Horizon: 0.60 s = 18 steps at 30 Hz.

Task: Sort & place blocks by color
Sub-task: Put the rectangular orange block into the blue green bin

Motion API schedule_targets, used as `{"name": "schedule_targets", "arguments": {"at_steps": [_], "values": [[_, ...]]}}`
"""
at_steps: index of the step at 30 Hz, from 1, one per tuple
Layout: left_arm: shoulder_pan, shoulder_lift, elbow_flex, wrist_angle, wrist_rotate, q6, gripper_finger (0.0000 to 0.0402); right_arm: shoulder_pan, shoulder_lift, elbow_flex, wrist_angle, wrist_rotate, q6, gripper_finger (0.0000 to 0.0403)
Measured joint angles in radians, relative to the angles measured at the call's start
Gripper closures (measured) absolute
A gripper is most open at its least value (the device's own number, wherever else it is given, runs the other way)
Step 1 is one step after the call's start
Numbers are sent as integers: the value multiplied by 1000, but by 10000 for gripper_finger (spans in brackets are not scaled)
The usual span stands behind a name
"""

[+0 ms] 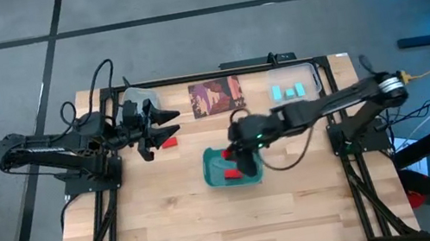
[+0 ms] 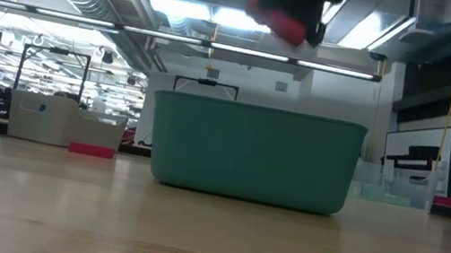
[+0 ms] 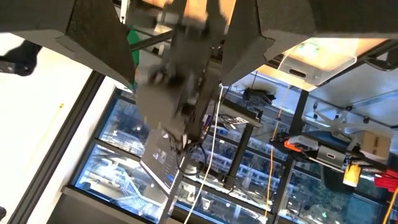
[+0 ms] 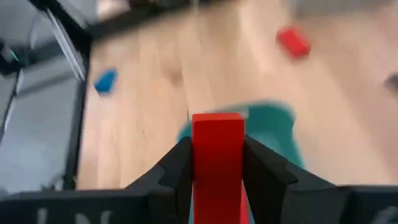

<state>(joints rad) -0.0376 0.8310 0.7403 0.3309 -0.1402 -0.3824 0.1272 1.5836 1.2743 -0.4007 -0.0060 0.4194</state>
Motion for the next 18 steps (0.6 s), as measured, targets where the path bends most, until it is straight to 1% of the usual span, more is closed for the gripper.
{"name": "schedule_targets", "arguments": {"at_steps": [2, 5, 10, 13, 18], "values": [[0, 0, 0, 0, 0, 0, 168, 0, 55, -2, -20, -18, 20, 292], [0, 0, 0, 0, 0, 0, 168, 0, 138, -3, -62, -16, 24, 292], [0, 0, 0, 0, 0, 0, 168, -10, 240, -3, -61, -3, 31, 292], [0, 0, 0, 0, 0, 0, 168, -15, 283, -4, -64, 24, 48, 292], [0, 0, 0, 0, 0, 0, 168, -24, 318, -4, -61, 56, 47, 291]]}}
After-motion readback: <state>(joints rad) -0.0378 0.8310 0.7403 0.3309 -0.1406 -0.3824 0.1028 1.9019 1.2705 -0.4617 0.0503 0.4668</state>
